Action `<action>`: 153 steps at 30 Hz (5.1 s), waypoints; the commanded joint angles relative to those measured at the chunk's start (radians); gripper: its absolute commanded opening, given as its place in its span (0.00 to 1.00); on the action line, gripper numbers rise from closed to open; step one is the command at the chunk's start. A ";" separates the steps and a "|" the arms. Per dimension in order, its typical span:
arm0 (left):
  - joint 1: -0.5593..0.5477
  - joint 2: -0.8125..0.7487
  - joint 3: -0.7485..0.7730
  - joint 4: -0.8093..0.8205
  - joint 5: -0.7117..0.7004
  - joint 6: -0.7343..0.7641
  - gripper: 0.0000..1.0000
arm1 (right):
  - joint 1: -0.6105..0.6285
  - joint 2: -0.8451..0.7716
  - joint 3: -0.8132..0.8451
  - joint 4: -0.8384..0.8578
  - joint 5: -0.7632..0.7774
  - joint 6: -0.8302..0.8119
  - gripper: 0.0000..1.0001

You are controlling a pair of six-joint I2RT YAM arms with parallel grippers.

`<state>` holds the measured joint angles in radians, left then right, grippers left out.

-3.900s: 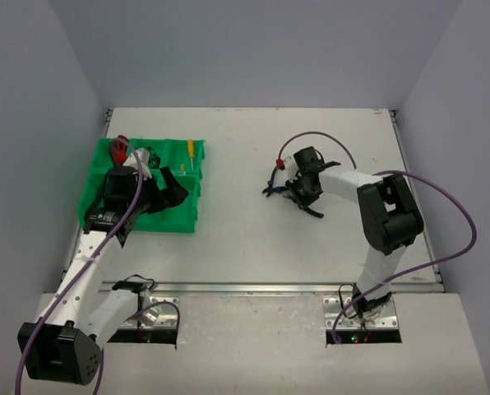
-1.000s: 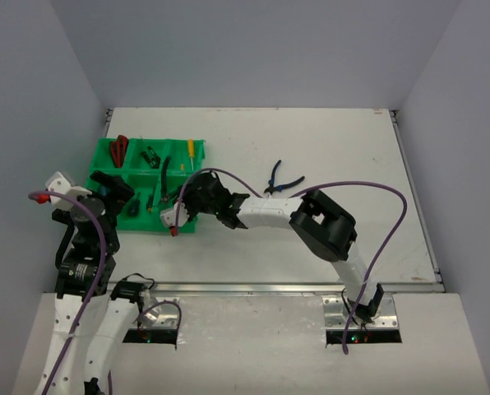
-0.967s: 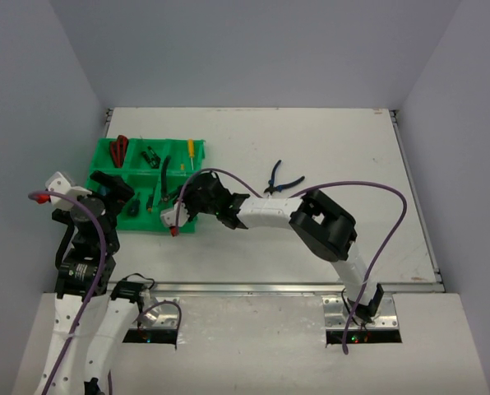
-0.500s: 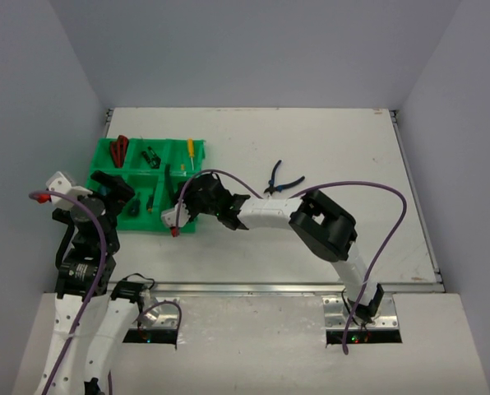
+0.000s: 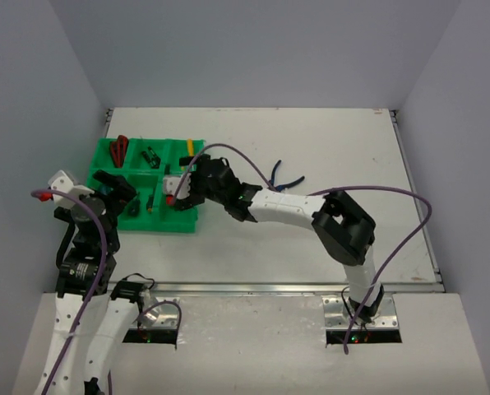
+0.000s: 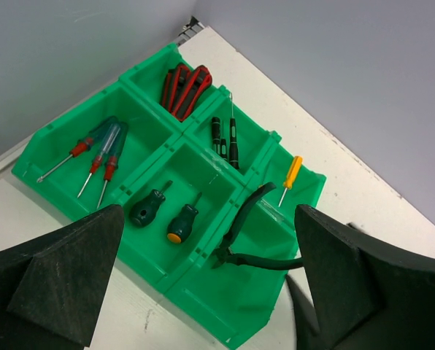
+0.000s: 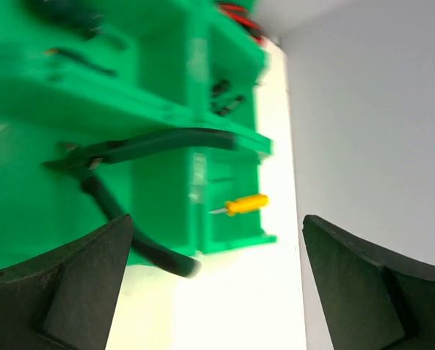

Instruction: Sort the tools into containers

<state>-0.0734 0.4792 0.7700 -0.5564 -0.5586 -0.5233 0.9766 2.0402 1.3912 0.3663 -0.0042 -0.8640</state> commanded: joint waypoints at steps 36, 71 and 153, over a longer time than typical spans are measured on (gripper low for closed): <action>-0.006 0.081 -0.014 0.087 0.171 0.080 1.00 | -0.615 0.049 0.091 -1.017 0.458 2.322 0.57; 0.000 0.047 -0.011 0.072 0.104 0.052 1.00 | -0.160 -0.285 0.065 -0.893 0.739 2.230 0.00; -0.092 0.110 0.194 0.044 0.216 0.338 1.00 | 0.031 -1.575 -0.391 -1.314 1.053 1.248 0.99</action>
<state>-0.1491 0.6703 0.8893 -0.5234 -0.2652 -0.2499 1.0024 0.5160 0.9957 -0.8037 0.9673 0.3690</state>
